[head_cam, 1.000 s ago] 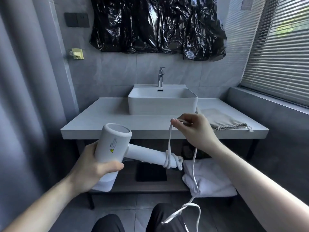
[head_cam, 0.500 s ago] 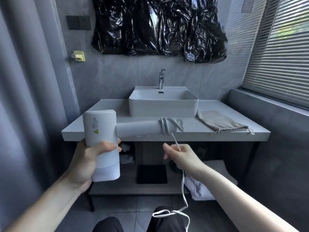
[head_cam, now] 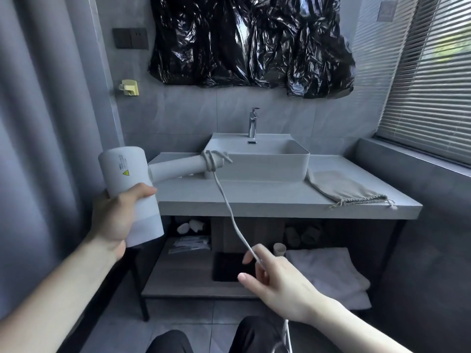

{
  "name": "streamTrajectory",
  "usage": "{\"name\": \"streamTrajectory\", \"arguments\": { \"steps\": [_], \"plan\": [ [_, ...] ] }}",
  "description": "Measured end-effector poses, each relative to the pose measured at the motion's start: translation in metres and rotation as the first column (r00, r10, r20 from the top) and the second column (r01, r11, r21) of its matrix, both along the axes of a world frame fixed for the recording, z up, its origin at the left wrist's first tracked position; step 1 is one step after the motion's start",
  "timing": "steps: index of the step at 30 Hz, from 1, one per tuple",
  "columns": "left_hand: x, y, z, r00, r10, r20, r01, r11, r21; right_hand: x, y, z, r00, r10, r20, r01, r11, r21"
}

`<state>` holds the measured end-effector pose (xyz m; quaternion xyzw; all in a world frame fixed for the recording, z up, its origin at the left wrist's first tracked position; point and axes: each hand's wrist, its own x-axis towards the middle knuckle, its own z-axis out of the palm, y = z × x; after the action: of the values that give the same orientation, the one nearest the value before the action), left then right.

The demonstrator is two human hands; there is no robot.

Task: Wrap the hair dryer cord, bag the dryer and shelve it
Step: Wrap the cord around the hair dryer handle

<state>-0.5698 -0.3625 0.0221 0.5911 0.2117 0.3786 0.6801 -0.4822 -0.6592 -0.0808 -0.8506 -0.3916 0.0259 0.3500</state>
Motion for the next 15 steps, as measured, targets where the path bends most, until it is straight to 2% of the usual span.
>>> {"name": "streamTrajectory", "arguments": {
  "steps": [2, 5, 9, 12, 15],
  "plan": [
    [-0.001, -0.001, -0.007, 0.999, 0.02, -0.026, -0.019, 0.999, 0.031, -0.007, -0.001, 0.019, 0.996, 0.005, 0.085, -0.014, 0.994, 0.108],
    [-0.004, -0.004, -0.014, 0.998, 0.034, -0.05, -0.028, 0.993, 0.118, -0.014, -0.001, 0.048, 0.996, 0.046, 0.082, -0.066, 0.964, 0.258],
    [-0.003, -0.009, -0.022, 0.995, 0.04, -0.089, -0.022, 0.98, 0.197, -0.024, -0.003, 0.066, 0.988, 0.116, 0.101, -0.14, 0.954, 0.264],
    [-0.003, -0.012, -0.028, 0.996, 0.008, -0.094, 0.009, 0.985, 0.174, -0.024, -0.005, 0.072, 0.991, 0.089, 0.099, -0.112, 0.961, 0.253],
    [-0.004, -0.009, -0.032, 0.988, -0.099, -0.118, 0.109, 0.991, 0.076, -0.01, -0.006, 0.073, 0.998, 0.004, 0.069, -0.025, 0.95, 0.31]
  ]
}}
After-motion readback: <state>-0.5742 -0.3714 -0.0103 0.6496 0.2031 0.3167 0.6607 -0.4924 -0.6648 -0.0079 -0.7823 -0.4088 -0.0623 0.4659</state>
